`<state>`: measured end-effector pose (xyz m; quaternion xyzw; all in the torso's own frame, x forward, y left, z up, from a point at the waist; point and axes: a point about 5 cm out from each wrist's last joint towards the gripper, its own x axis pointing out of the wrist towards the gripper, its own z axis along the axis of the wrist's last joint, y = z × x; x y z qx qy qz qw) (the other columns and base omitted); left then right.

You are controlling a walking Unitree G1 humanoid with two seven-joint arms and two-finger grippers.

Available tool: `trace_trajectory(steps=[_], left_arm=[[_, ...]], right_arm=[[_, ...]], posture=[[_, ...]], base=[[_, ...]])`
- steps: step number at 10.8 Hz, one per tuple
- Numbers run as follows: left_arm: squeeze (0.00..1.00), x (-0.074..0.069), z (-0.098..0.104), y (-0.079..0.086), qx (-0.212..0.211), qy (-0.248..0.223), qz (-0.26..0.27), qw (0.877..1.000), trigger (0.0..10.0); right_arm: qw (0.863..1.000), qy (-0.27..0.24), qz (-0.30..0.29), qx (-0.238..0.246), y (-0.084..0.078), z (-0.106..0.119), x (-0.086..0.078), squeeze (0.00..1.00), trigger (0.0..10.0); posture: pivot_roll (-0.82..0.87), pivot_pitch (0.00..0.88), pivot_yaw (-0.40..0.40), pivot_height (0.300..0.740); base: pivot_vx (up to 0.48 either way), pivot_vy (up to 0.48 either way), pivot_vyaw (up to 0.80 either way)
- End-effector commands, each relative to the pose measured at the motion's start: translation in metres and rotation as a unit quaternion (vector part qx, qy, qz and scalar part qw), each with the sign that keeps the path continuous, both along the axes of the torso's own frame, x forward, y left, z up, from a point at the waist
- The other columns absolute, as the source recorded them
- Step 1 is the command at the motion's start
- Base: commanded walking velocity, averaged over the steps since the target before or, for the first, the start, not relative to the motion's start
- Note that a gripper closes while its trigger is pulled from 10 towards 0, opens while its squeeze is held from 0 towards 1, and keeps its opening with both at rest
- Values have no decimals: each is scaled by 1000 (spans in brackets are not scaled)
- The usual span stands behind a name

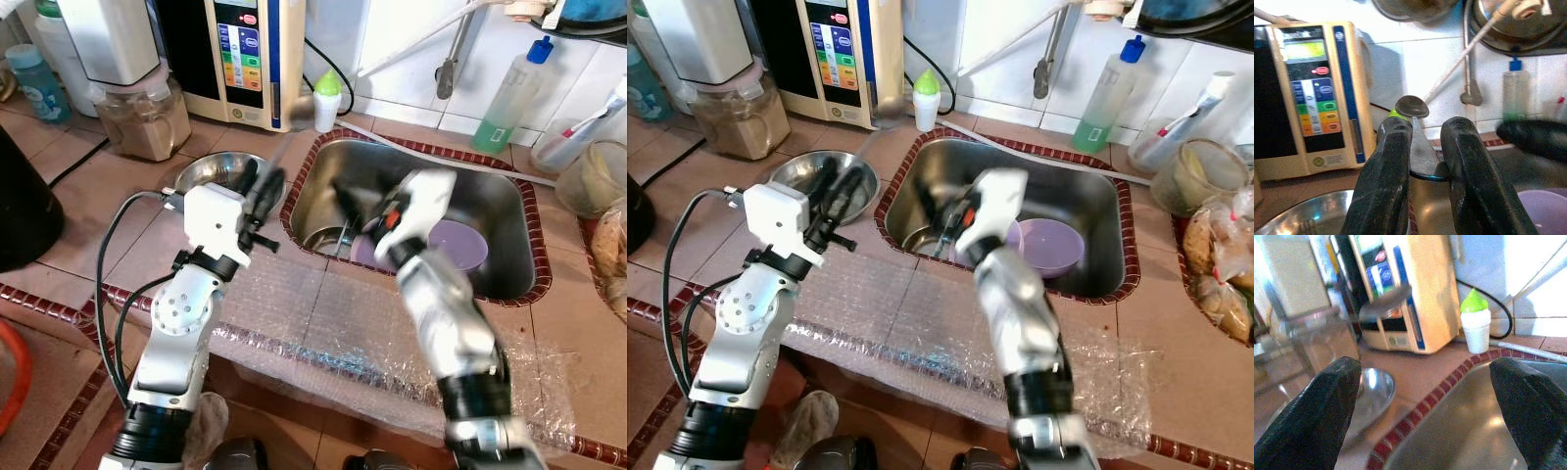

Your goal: Kitchen organization

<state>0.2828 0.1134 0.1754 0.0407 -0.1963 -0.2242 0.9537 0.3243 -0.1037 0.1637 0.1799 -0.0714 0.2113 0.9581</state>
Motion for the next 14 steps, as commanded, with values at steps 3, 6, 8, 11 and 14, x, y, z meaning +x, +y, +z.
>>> trace_trajectory(steps=[3,6,8,11,14], left_arm=[[0,1,2,-10,14,-1,-58,998,0],[0,-1,3,-28,9,-7,-102,995,0],[0,-3,2,-35,8,-5,-118,993,0],[0,-5,0,-37,6,-2,-121,993,0],[0,-8,-3,-38,4,2,-119,993,0]], right_arm=[[980,56,28,191,-7,11,13,0,10000],[947,118,116,274,15,6,7,0,10000],[923,141,150,325,27,7,9,0,0],[887,162,186,389,36,14,16,0,0],[873,173,197,412,36,16,20,0,0]], posture=[[-8,37,6,740],[-20,43,16,740],[-21,46,16,740],[-12,49,9,740],[-10,53,0,740]], base=[[0,0,0],[0,0,0],[0,0,0],[0,0,0],[0,0,0]])
